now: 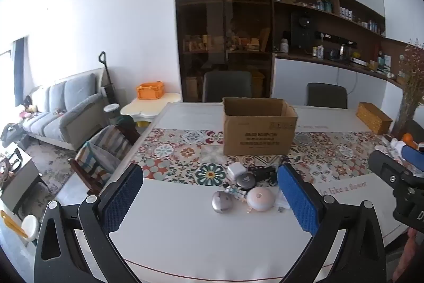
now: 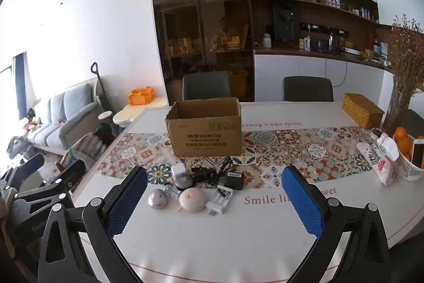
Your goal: Organize rigid objects
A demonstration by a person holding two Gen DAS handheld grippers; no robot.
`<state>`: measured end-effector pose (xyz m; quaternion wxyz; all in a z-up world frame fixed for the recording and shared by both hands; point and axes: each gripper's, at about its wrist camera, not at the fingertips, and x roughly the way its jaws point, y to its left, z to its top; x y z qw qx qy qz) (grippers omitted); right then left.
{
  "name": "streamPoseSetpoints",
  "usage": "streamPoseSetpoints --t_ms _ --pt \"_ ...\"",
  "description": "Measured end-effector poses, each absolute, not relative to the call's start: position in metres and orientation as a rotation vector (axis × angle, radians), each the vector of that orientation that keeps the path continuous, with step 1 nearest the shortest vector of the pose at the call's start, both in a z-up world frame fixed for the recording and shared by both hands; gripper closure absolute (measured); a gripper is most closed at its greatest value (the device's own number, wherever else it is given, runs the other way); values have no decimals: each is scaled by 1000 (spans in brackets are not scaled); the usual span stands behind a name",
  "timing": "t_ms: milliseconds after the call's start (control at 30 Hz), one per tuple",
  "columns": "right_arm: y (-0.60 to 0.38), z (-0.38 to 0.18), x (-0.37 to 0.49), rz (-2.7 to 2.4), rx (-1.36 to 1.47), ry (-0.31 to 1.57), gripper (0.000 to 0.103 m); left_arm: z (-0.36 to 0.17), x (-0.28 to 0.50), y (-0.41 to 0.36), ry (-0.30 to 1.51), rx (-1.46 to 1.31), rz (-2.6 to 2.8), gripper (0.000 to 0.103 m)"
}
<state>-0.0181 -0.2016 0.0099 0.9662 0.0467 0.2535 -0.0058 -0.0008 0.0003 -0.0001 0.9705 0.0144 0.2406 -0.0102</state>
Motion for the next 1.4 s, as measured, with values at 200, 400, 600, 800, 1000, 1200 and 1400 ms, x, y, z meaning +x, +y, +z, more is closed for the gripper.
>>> streamPoseSetpoints --t_ms 200,400,600,800,1000,1200,1400 --pt "-202 8 -18 -15 79 518 1 1 -8 -3 468 55 9 0" --pt "-195 6 -14 -9 84 518 1 -1 -1 4 484 29 10 0" --pt "-202 6 -15 -6 100 519 1 3 -3 1 459 41 4 0" --pt "-204 6 -14 -11 98 516 1 3 -1 -2 458 44 -3 0" --pt "-209 7 -13 -11 108 516 1 3 1 -4 469 34 -12 0" --pt "-214 8 -12 -12 117 516 1 6 3 -7 461 44 -14 0" --pt "-217 9 -12 -17 121 517 1 5 4 -11 457 52 -16 0"
